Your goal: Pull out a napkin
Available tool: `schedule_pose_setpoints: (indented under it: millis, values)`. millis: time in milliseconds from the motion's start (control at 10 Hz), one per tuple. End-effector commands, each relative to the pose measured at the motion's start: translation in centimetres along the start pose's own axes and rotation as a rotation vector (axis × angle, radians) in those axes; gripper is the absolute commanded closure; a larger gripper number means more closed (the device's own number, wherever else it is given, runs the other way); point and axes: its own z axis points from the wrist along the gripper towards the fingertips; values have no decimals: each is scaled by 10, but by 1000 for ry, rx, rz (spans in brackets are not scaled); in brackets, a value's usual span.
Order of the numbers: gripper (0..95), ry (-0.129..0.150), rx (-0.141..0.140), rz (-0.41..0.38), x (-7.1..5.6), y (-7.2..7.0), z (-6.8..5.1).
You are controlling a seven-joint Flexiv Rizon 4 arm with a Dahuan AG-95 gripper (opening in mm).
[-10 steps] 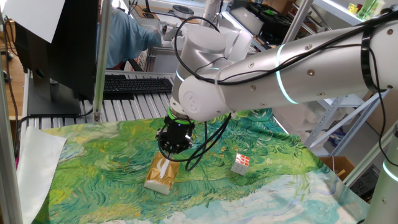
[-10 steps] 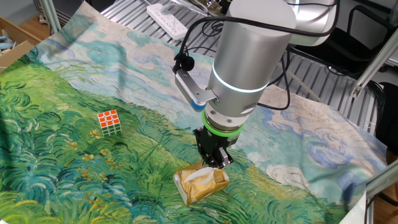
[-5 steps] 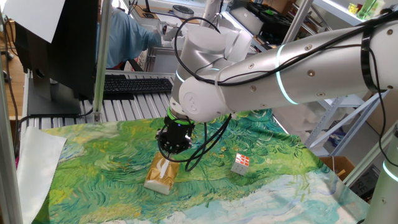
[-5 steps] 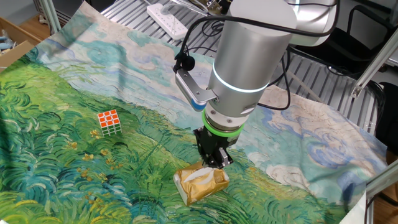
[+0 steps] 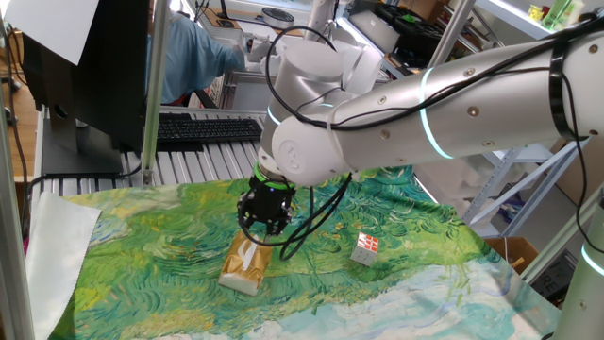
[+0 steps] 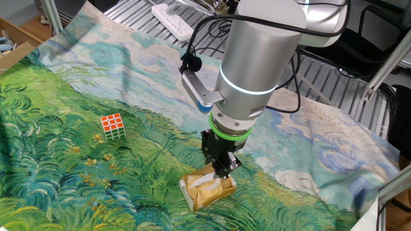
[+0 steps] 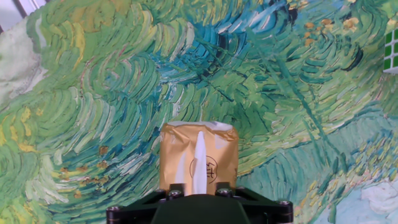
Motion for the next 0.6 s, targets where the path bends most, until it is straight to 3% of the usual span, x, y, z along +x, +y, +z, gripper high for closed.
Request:
schedule_pose_setpoints:
  millis: [100,600]
  values:
    - [570,-2,-3,8,0,1,3]
    - [570,-6,-5,16,0,2,10]
